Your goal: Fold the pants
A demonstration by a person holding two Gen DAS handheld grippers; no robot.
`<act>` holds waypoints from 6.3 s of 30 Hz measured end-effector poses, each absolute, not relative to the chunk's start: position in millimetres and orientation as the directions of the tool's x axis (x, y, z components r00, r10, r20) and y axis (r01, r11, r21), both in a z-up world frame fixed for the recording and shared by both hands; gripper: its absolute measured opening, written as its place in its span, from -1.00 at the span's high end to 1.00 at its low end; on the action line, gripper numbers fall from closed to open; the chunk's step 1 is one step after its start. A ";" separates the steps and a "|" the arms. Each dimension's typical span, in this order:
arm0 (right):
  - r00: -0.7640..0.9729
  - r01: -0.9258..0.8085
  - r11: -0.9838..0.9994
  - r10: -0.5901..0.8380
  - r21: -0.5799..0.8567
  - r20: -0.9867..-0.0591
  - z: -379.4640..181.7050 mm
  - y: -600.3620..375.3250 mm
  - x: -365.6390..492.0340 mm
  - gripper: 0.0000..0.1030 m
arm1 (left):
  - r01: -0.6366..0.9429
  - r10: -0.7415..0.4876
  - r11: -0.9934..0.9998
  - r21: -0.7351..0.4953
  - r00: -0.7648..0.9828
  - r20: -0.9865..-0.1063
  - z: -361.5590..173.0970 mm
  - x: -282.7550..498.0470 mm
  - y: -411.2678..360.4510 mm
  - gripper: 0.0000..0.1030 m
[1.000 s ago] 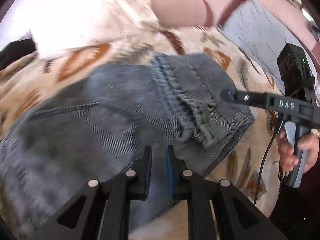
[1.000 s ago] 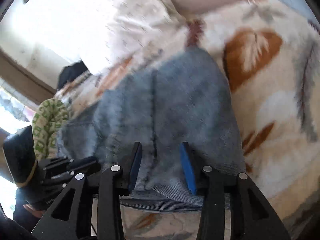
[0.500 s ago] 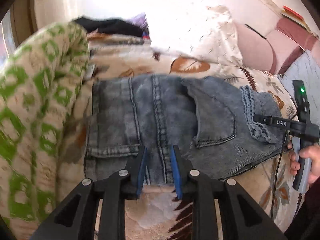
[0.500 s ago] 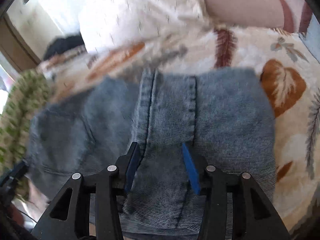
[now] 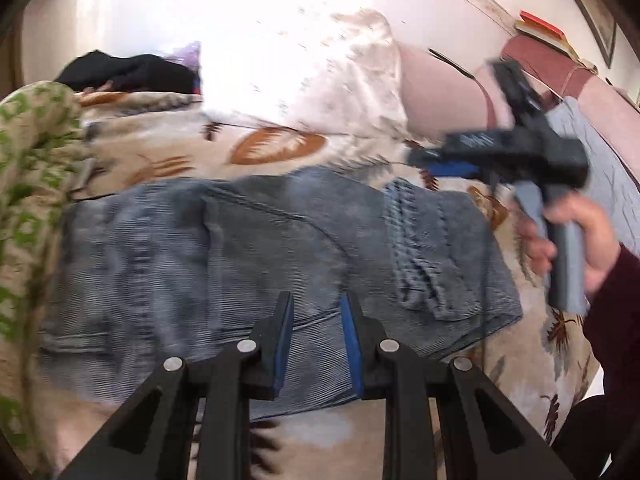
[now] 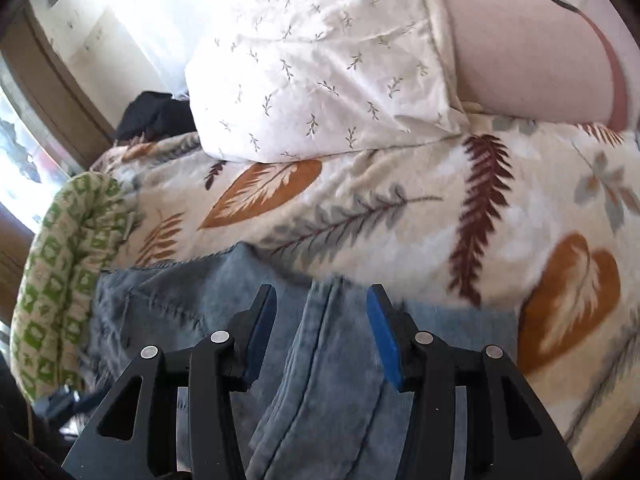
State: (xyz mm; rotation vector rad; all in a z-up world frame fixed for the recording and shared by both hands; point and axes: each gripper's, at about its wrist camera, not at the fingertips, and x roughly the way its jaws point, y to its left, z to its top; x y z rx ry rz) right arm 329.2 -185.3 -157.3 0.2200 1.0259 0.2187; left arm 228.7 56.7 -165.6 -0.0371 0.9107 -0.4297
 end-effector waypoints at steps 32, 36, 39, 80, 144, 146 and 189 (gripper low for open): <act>0.517 -0.202 0.959 0.278 0.200 -0.809 -118.2 -86.1 281.0 -0.09 | 0.189 -0.162 0.981 -0.051 0.640 -0.751 -158.9 189.6 150.3 0.22; 0.505 -0.249 0.950 0.292 0.186 -0.812 -112.3 -54.0 273.8 -0.09 | 0.150 -0.133 0.988 -0.047 0.637 -0.760 -163.8 183.7 167.6 0.06; 0.488 -0.287 0.939 0.312 0.188 -0.815 -108.5 -29.5 270.4 -0.09 | 0.099 -0.112 0.993 -0.064 0.622 -0.775 -171.7 179.2 181.5 -0.28; 0.384 -0.090 0.994 -0.027 -0.067 -0.923 -199.1 -116.7 222.8 0.46 | 0.062 -0.090 0.996 -0.066 0.625 -0.776 -177.4 189.7 168.4 -0.49; 0.247 -0.269 0.927 0.330 0.262 -0.911 -205.5 35.2 370.2 -0.29 | -0.103 0.069 0.995 0.009 0.600 -0.797 -222.4 226.7 181.5 -0.82; 0.251 -0.250 0.917 0.371 0.310 -0.894 -195.2 22.9 365.7 -0.29 | -0.106 0.093 0.994 0.032 0.639 -0.764 -209.0 205.7 181.4 -0.82; 0.212 -0.623 0.750 0.435 0.222 -0.875 -188.6 128.6 382.8 0.73 | -0.212 0.035 0.952 -0.222 0.794 -0.606 -176.9 145.9 196.0 -0.91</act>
